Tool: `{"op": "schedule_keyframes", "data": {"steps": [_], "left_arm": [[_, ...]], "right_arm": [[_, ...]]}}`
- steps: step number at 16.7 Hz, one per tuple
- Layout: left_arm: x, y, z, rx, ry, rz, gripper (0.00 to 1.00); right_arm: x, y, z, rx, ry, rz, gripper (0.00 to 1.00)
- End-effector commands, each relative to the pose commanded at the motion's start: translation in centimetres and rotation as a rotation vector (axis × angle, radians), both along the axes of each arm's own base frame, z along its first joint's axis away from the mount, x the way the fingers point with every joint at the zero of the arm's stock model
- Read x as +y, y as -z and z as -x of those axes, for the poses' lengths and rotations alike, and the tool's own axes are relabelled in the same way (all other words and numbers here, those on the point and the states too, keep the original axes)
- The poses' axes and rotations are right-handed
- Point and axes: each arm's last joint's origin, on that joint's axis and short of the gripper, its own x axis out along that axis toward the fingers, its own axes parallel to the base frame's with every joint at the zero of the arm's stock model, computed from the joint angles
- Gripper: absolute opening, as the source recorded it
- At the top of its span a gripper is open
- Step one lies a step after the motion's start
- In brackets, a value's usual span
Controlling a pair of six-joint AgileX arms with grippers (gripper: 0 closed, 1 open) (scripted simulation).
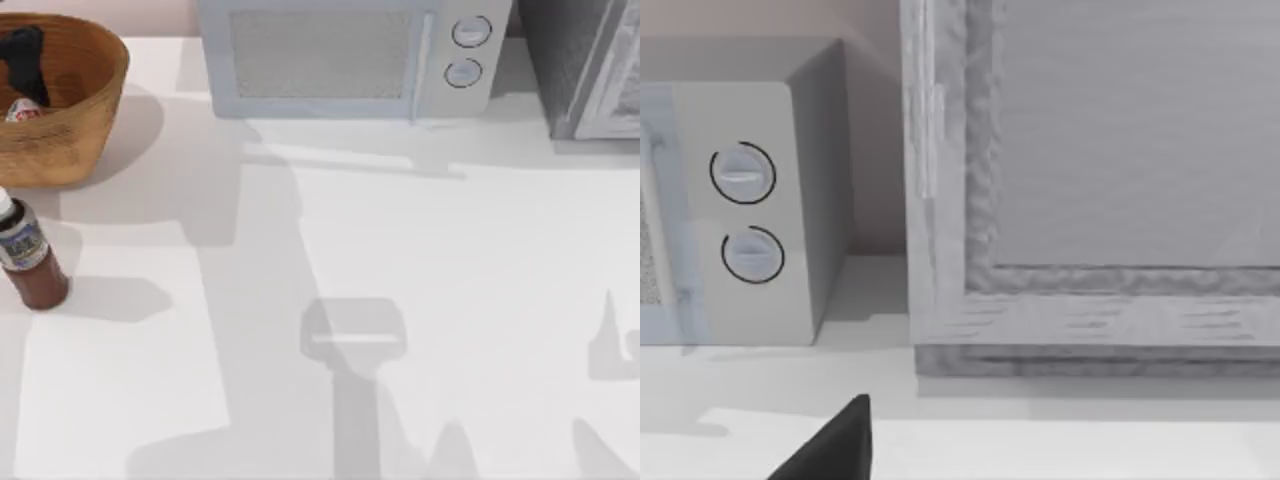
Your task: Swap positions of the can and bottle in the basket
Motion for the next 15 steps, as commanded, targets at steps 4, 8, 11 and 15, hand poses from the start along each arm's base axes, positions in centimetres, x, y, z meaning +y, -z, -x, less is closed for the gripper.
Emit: {"op": "schedule_keyframes", "data": {"steps": [4,8,11,15], "left_arm": [[-0.4,0.8,-0.3,-0.001,0.001,0.0,1.0],[-1.0,4.0,-0.9,0.0,0.0,0.0,1.0],[-1.4,5.6,-1.1,0.0,0.0,0.0,1.0],[-1.4,5.7,-1.1,0.0,0.0,0.0,1.0]], "right_arm": [[0.0,0.0,0.0,0.0,0.0,0.0,1.0],[0.0,0.0,0.0,0.0,0.0,0.0,1.0],[0.0,0.0,0.0,0.0,0.0,0.0,1.0],[0.0,0.0,0.0,0.0,0.0,0.0,1.0]]}}
